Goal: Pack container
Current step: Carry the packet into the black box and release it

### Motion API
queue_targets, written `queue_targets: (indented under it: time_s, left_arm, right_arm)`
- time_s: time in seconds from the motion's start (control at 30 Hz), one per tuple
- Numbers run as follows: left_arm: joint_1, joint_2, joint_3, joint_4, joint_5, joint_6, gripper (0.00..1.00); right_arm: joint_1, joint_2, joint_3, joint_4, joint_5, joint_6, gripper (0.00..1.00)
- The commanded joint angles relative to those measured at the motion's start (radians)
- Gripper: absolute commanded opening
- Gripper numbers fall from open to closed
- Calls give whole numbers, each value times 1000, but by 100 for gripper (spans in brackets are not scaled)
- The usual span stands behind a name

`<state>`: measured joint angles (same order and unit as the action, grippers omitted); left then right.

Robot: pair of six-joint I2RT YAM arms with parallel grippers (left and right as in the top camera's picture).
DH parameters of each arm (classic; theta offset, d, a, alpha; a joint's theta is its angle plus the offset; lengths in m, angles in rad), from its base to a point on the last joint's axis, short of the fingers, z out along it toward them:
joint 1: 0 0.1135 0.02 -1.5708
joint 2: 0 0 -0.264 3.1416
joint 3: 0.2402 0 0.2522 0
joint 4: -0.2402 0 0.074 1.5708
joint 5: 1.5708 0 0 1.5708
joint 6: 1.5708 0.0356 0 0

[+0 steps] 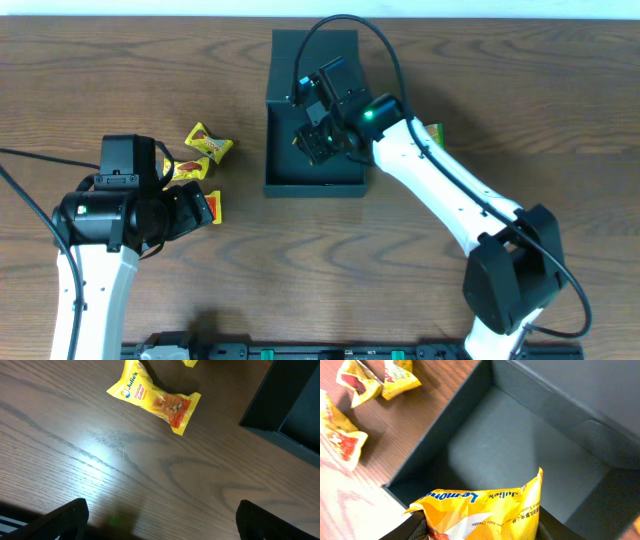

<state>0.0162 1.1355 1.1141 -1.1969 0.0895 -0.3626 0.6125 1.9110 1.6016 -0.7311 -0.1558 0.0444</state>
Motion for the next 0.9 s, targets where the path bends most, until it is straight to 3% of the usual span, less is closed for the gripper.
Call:
queue_targets:
  time_s: [0.0,0.33,0.87]
  left_arm:
    - [2,2,7,1,-18,-1,95]
    - [2,2,7,3,-18,-1,96]
    - [2,2,7,-3,-19,0,95]
  right_arm:
    - [37,43,18,10,-18,99,49]
    - [127,121,18,35,39,323,46]
    - [135,183,18,39,167,700,46]
